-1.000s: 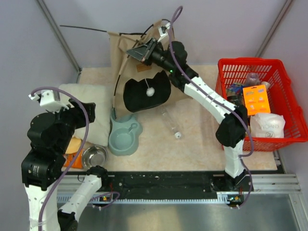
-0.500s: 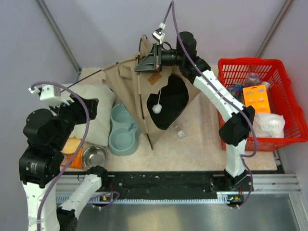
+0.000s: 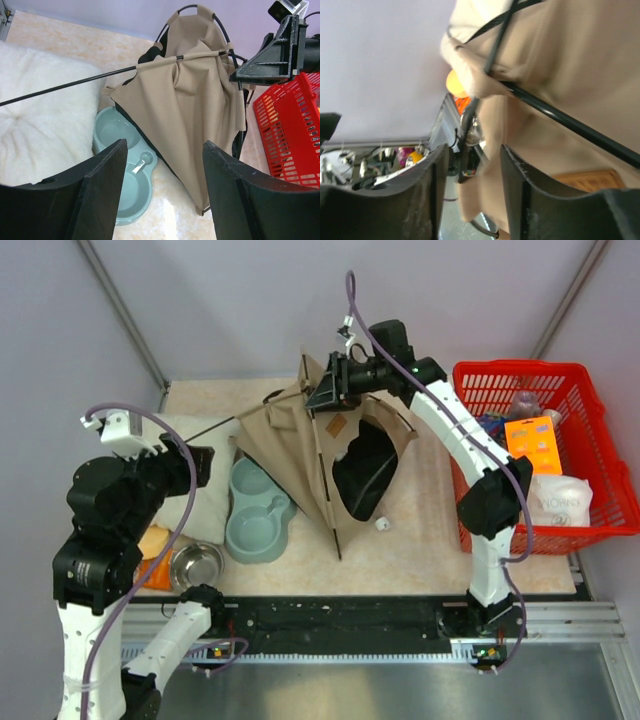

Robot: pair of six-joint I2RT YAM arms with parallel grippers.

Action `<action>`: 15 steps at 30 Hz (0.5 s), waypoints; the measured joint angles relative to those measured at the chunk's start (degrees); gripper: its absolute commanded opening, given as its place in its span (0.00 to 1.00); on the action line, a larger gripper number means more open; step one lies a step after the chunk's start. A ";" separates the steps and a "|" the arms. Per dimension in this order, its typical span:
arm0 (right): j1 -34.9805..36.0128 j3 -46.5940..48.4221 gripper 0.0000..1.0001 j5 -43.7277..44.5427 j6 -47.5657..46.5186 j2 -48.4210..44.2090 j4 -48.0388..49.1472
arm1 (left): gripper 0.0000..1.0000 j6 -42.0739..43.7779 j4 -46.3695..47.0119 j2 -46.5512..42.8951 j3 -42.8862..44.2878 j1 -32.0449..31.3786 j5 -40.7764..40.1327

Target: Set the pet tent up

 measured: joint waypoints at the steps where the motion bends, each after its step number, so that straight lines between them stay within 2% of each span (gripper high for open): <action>1: 0.00 -0.02 0.59 2.19 -1.49 0.00 -1.60 | 0.67 0.00 0.00 0.02 -0.17 0.00 0.00; 4: 0.02 -0.15 0.73 7.19 -4.04 -0.39 -3.89 | 0.67 0.00 0.33 0.11 -0.68 0.00 0.00; 7: 0.02 -2.25 0.79 12.52 -6.27 -2.78 -5.16 | 0.67 0.00 0.81 0.15 -1.51 0.00 0.00; 12: 1.31 -6.88 0.80 23.37 -9.42 -10.03 -7.04 | 0.67 -0.02 1.60 0.15 -2.95 0.00 0.00; 15: 4.94 -8.37 0.81 32.94 -12.17 -14.60 -7.89 | 0.67 0.00 1.73 0.15 -3.54 0.00 -0.02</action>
